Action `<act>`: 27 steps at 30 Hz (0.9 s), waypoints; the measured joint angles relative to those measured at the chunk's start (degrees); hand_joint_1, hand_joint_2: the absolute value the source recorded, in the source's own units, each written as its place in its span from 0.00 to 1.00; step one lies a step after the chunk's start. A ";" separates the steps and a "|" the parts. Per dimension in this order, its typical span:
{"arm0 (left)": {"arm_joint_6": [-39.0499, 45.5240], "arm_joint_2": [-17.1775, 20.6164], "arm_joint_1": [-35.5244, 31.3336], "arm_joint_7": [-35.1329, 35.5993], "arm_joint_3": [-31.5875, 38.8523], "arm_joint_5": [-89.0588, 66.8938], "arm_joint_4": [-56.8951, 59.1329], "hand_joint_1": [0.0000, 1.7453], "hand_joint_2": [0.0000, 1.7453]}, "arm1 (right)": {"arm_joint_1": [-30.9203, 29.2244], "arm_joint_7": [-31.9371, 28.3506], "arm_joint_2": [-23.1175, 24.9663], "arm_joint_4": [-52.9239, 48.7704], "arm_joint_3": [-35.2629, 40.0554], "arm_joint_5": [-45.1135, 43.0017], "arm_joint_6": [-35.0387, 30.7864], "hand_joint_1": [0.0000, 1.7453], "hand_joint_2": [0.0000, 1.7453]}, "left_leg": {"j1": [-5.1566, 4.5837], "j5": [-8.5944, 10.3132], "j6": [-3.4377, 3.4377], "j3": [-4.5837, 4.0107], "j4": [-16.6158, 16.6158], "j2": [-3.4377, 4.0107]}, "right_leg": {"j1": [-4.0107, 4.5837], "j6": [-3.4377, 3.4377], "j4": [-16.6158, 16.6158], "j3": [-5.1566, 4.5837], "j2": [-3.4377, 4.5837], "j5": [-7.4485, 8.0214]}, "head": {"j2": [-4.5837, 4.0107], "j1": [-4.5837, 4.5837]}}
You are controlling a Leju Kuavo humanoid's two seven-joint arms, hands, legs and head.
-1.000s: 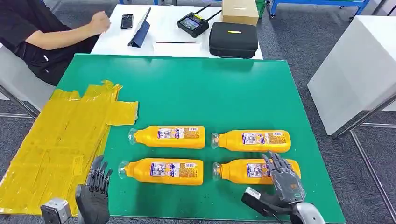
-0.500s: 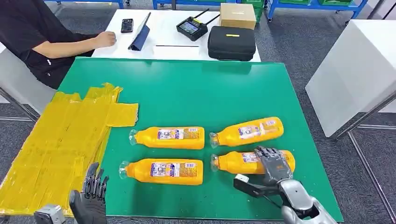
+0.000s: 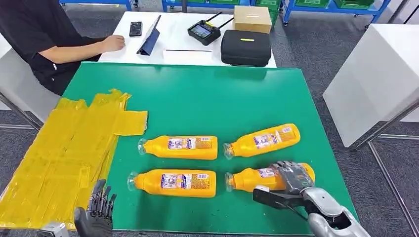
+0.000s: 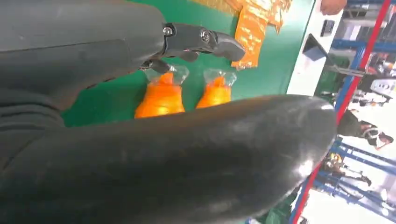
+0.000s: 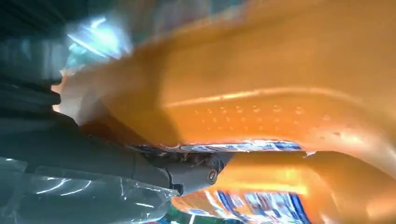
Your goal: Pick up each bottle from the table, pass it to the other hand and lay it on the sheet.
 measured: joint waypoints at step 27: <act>-3.65 -5.80 -11.53 7.76 -0.68 -24.06 -2.97 0.00 1.00 | 4.22 -20.50 19.25 -21.21 5.29 -49.55 -18.71 1.00 1.00 | 0.07 0.44 -0.12 -1.08 -0.03 -0.28 | 0.10 -0.16 0.23 -0.87 -0.22 0.14 | 0.00 -0.02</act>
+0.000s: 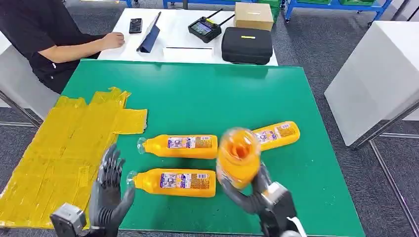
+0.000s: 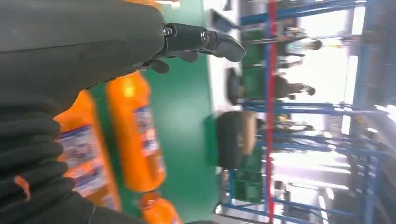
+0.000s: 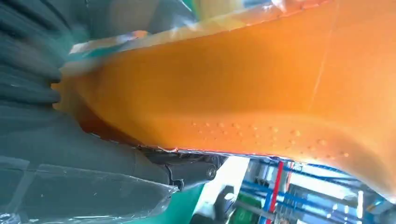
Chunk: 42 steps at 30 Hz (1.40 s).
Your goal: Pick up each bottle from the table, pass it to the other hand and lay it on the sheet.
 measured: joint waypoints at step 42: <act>-9.01 -8.52 -10.55 9.86 3.13 6.21 4.37 1.00 1.00 | -25.98 13.51 20.75 33.07 19.34 33.84 -2.23 1.00 1.00 | -0.03 0.32 0.05 -0.70 0.02 0.03 | -0.04 0.07 0.06 -0.21 0.02 0.36 | 0.00 0.00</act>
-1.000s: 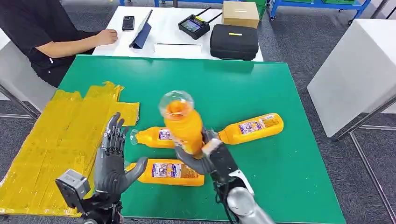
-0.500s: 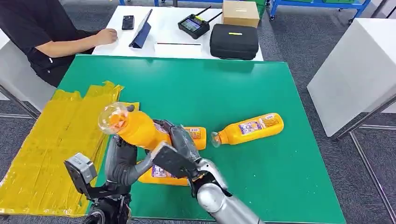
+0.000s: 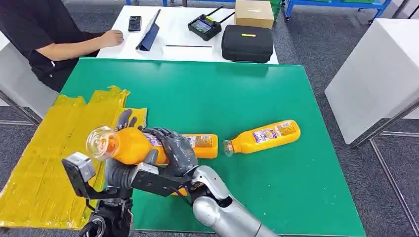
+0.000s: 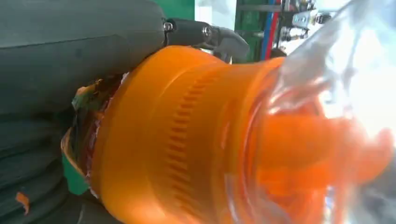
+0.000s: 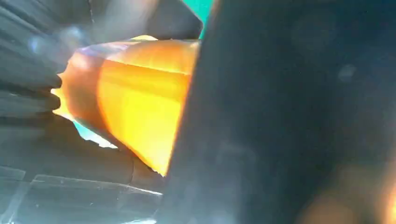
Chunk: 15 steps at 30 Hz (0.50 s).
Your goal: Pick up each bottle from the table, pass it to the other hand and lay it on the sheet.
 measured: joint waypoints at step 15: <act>0.52 -0.04 3.50 -2.10 2.40 -0.70 -1.05 1.00 1.00 | -1.07 -1.82 0.15 4.07 3.37 -4.04 -2.32 1.00 1.00 | 0.00 0.00 0.00 -0.06 0.00 0.00 | -0.01 0.00 -0.01 -0.09 0.00 0.00 | 0.00 0.00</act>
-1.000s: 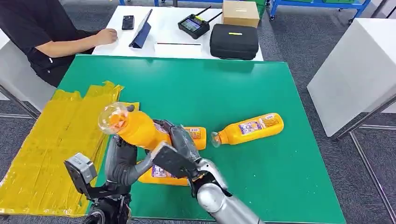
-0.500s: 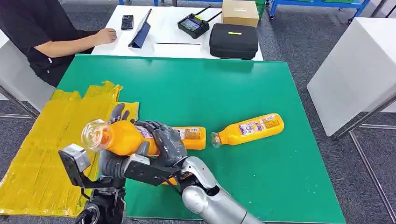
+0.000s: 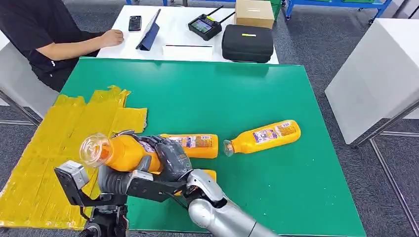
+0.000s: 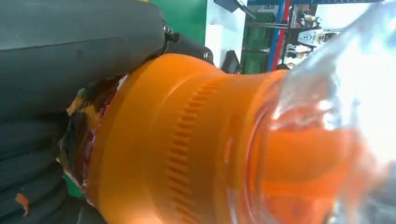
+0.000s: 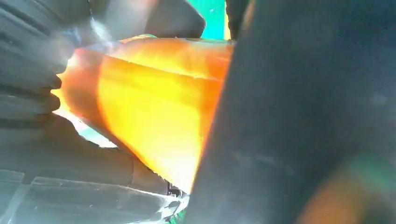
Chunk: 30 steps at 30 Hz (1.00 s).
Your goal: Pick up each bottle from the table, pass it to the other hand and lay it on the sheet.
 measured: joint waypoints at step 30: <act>20.65 2.18 0.52 23.47 17.86 -86.58 11.26 1.00 1.00 | 21.09 10.19 -11.98 -24.79 -7.76 19.12 7.41 0.00 1.00 | -0.02 0.00 -0.01 -0.11 0.00 0.01 | -0.01 0.00 -0.01 -0.09 0.00 0.06 | 0.00 0.02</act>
